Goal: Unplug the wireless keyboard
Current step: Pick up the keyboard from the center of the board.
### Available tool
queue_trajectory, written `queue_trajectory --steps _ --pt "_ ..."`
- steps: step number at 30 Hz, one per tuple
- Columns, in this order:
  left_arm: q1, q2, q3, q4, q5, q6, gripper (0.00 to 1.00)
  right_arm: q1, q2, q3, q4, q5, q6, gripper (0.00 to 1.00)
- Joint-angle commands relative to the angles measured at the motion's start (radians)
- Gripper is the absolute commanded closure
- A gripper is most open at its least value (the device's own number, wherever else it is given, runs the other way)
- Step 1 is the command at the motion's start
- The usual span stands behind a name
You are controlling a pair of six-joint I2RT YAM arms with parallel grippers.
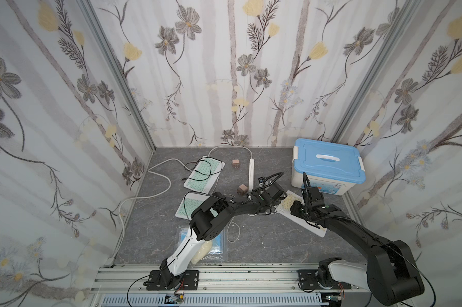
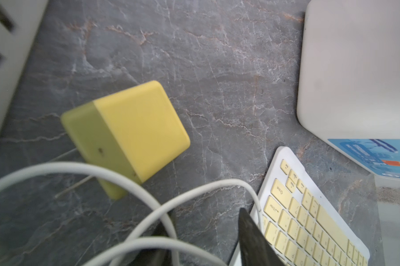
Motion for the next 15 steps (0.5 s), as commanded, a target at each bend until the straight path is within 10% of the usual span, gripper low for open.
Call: queue_trajectory --steps 1,15 --pt "0.000 -0.008 -0.034 0.033 0.064 -0.045 0.72 -0.003 0.000 0.000 0.044 0.002 -0.007 0.48" --pt "0.000 -0.128 -0.144 0.171 0.045 0.012 1.00 -0.021 -0.044 -0.025 0.055 0.007 0.002 0.47"
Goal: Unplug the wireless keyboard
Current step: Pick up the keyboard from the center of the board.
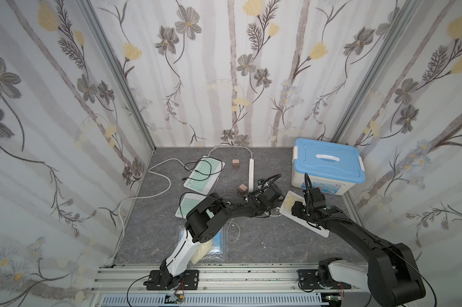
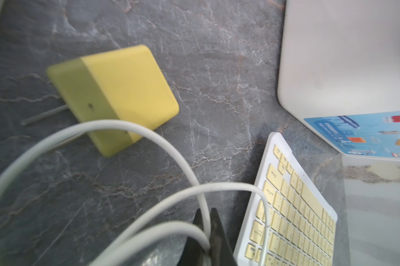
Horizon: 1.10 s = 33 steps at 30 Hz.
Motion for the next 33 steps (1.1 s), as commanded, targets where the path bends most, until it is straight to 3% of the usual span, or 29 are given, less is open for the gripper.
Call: queue_trajectory --steps 1,7,11,16,18,24,33 --pt "0.002 -0.046 -0.026 0.076 -0.013 0.023 1.00 -0.006 -0.021 -0.006 0.056 0.007 0.003 0.47" --pt "0.006 -0.130 -0.037 0.062 -0.021 0.102 1.00 -0.015 -0.109 -0.010 0.062 -0.029 0.001 0.44" --pt "0.030 -0.184 -0.050 0.062 0.011 0.160 1.00 -0.028 -0.202 -0.022 0.062 -0.049 0.007 0.29" --pt "0.075 -0.222 -0.041 0.045 0.083 0.210 1.00 -0.060 -0.325 -0.049 0.116 -0.260 -0.009 0.14" --pt "0.097 -0.228 -0.029 0.044 0.137 0.228 1.00 -0.057 -0.356 -0.060 0.136 -0.288 -0.061 0.10" --pt "0.150 -0.260 0.012 0.002 0.275 0.305 1.00 0.046 -0.303 -0.073 0.126 -0.129 -0.136 0.07" --pt "0.225 -0.332 0.116 -0.142 0.420 0.469 1.00 0.042 -0.383 -0.112 0.243 -0.157 -0.154 0.01"
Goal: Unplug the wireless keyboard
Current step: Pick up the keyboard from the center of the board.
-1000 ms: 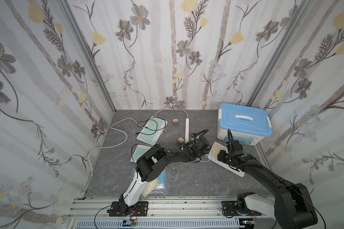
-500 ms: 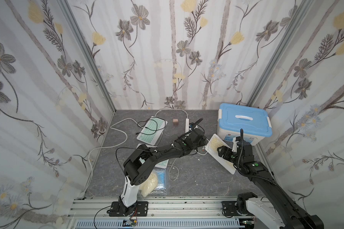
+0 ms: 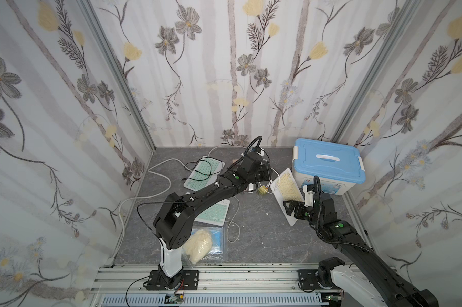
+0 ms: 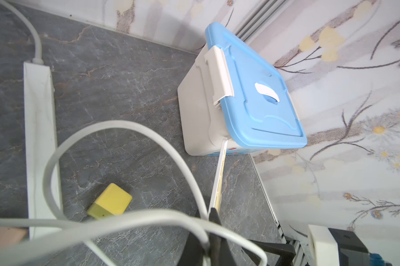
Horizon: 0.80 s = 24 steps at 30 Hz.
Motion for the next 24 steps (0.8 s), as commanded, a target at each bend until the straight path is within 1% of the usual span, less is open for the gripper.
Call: queue_trajectory --steps 1,4,8,9,11,13,15,19,21,24 --pt "0.030 -0.018 0.029 -0.044 0.116 0.098 1.00 -0.025 -0.024 -0.015 0.133 -0.032 -0.051 0.01" --pt "0.063 -0.014 0.051 -0.065 0.224 0.140 1.00 -0.091 -0.032 -0.042 0.240 -0.131 -0.078 0.01" --pt "0.105 0.013 0.123 -0.138 0.380 0.200 1.00 -0.153 0.008 -0.077 0.461 -0.303 -0.088 0.00" --pt "0.112 0.019 0.147 -0.175 0.402 0.225 1.00 -0.155 0.025 -0.081 0.514 -0.340 -0.101 0.01" --pt "0.122 0.020 0.183 -0.238 0.423 0.282 1.00 -0.156 0.055 -0.085 0.590 -0.374 -0.140 0.01" --pt "0.132 0.021 0.212 -0.288 0.453 0.329 1.00 -0.163 0.082 -0.081 0.632 -0.382 -0.173 0.01" --pt "0.139 0.018 0.231 -0.322 0.495 0.367 1.00 -0.178 0.111 -0.082 0.684 -0.422 -0.192 0.00" --pt "0.142 0.013 0.265 -0.398 0.558 0.461 1.00 -0.204 0.173 -0.076 0.761 -0.495 -0.231 0.01" --pt "0.143 0.017 0.285 -0.440 0.580 0.502 1.00 -0.218 0.227 -0.057 0.802 -0.585 -0.267 0.01" --pt "0.146 0.020 0.309 -0.492 0.605 0.547 1.00 -0.227 0.295 0.000 0.785 -0.646 -0.335 0.01"
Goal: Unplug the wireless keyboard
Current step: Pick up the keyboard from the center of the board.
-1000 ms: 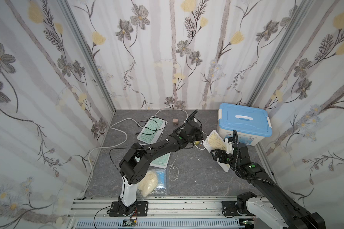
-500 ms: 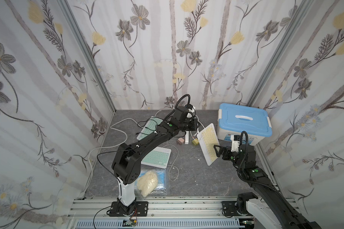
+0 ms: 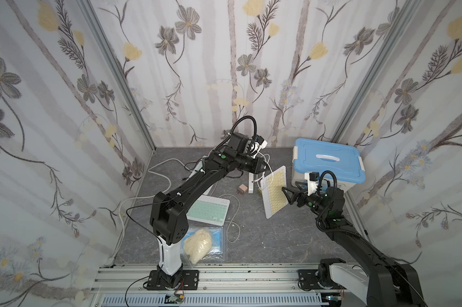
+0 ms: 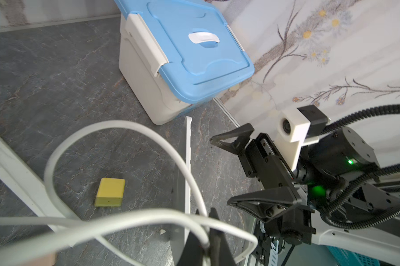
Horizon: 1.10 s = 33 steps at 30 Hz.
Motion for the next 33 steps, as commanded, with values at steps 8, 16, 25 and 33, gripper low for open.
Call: queue_trajectory --steps 8,16,25,33 --pt "0.014 -0.012 0.049 -0.079 0.110 0.127 1.00 -0.047 0.210 0.218 -0.054 -0.332 -0.255 0.01" --pt "0.015 -0.005 0.102 -0.157 0.145 0.200 1.00 -0.047 0.317 0.346 -0.174 -0.309 -0.365 0.04" --pt "0.034 0.035 0.140 -0.181 0.151 0.245 1.00 0.002 0.391 0.393 -0.232 -0.448 -0.412 0.13" --pt "0.056 0.059 0.142 -0.170 0.134 0.248 1.00 0.082 0.365 0.367 -0.253 -0.444 -0.428 0.35"
